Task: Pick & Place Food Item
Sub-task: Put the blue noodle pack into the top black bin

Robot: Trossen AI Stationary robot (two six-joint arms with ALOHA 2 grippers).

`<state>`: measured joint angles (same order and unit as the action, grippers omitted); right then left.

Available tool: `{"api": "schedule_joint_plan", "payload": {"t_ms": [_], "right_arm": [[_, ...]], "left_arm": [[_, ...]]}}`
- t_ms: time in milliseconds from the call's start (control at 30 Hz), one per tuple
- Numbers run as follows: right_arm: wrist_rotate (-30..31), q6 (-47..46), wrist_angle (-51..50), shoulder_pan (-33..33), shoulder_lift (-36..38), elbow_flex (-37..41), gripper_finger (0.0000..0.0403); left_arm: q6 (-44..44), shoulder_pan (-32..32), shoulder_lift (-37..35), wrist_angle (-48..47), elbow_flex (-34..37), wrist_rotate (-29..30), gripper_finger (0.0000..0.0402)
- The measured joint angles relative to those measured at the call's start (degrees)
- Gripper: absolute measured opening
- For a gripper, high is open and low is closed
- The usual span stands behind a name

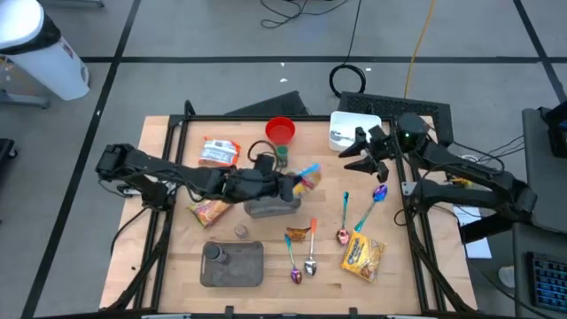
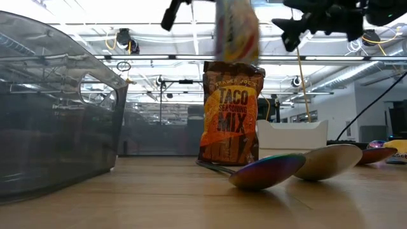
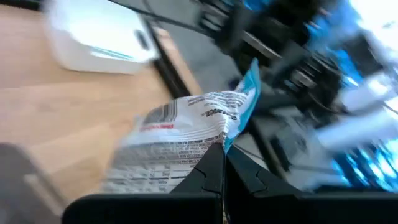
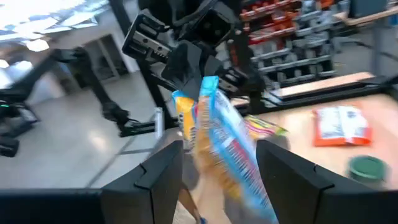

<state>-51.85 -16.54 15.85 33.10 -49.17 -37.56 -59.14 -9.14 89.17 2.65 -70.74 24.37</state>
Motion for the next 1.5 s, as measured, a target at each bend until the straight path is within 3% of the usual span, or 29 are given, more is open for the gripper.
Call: {"api": "schedule_joint_plan", "payload": {"t_ms": [167, 400, 800, 967, 1233, 1500], "right_arm": [[-0.43, -6.11, 12.84, -4.76, -5.40, -0.11, 0.0196], [4.57, -6.97, 14.65, -8.48, -10.28, -0.09, 0.0196], [6.90, -11.55, 23.62, -11.83, -14.16, -0.07, 0.0192], [6.88, -11.95, 23.55, -11.85, -14.20, -0.07, 0.0150], [6.90, -11.95, 23.40, -11.85, -14.20, -0.07, 0.0019], [7.03, -12.64, 23.38, -11.85, -14.20, -0.07, 0.0001]], "left_arm": [[1.71, 1.86, 0.00, -3.50, -2.51, -6.28, 0.0000], [4.90, 3.71, -0.02, -4.34, -4.45, -10.64, 0.0000], [5.09, 4.26, 0.02, -4.70, -4.50, -11.48, 0.0000], [5.05, 4.26, 0.02, -4.67, -4.48, -11.46, 0.0000], [4.95, 4.25, 0.02, -4.65, -4.48, -11.46, 0.0000], [5.33, 4.26, 0.02, -4.61, -4.48, -12.84, 0.0003]]}}
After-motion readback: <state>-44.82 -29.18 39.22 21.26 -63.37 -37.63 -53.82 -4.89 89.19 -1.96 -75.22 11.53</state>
